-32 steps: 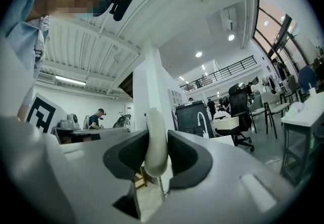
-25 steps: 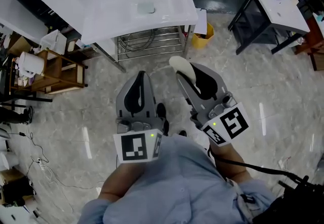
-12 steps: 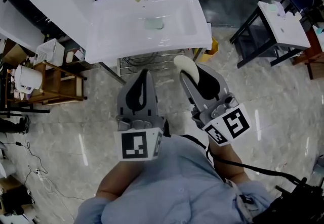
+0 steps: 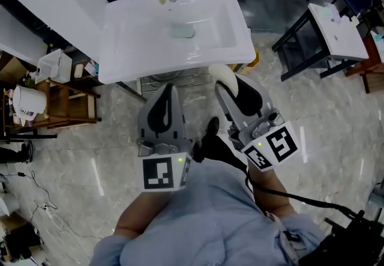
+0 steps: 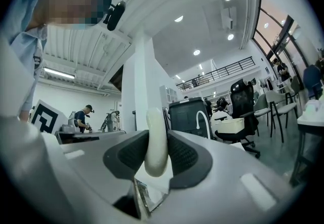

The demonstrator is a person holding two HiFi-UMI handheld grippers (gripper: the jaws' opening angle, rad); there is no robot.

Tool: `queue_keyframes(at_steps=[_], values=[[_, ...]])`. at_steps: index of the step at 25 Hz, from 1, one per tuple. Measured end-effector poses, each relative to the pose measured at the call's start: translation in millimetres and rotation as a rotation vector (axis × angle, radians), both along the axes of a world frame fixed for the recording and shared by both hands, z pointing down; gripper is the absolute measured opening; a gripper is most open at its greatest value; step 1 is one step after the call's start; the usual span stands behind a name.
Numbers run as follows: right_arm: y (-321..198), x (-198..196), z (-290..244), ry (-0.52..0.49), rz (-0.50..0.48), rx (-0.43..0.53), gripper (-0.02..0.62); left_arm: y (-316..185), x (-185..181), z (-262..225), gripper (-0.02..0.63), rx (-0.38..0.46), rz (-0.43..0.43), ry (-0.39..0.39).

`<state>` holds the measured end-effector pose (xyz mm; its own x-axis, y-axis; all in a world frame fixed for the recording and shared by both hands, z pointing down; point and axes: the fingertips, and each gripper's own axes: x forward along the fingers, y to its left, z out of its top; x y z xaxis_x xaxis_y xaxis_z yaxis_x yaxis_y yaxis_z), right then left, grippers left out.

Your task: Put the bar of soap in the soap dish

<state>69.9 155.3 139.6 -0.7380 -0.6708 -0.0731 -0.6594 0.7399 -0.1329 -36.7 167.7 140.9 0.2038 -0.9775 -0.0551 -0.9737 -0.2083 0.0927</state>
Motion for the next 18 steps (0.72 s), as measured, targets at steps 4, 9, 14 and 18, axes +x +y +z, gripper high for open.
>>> queue_keyframes(at_steps=[4, 9, 14, 18], values=[[-25, 1, 7, -0.006, 0.008, -0.016, 0.110, -24, -3, 7, 0.005, -0.020, -0.004, -0.007], [-66, 7, 16, -0.011, 0.022, -0.030, 0.110, -66, 3, 16, 0.005, -0.040, 0.006, -0.023], [-125, 14, 24, -0.020, 0.022, -0.051, 0.110, -127, 9, 23, 0.005, -0.065, 0.013, -0.036], [-174, 21, 30, -0.023, 0.012, -0.073, 0.110, -176, 17, 24, 0.005, -0.078, 0.013, -0.041]])
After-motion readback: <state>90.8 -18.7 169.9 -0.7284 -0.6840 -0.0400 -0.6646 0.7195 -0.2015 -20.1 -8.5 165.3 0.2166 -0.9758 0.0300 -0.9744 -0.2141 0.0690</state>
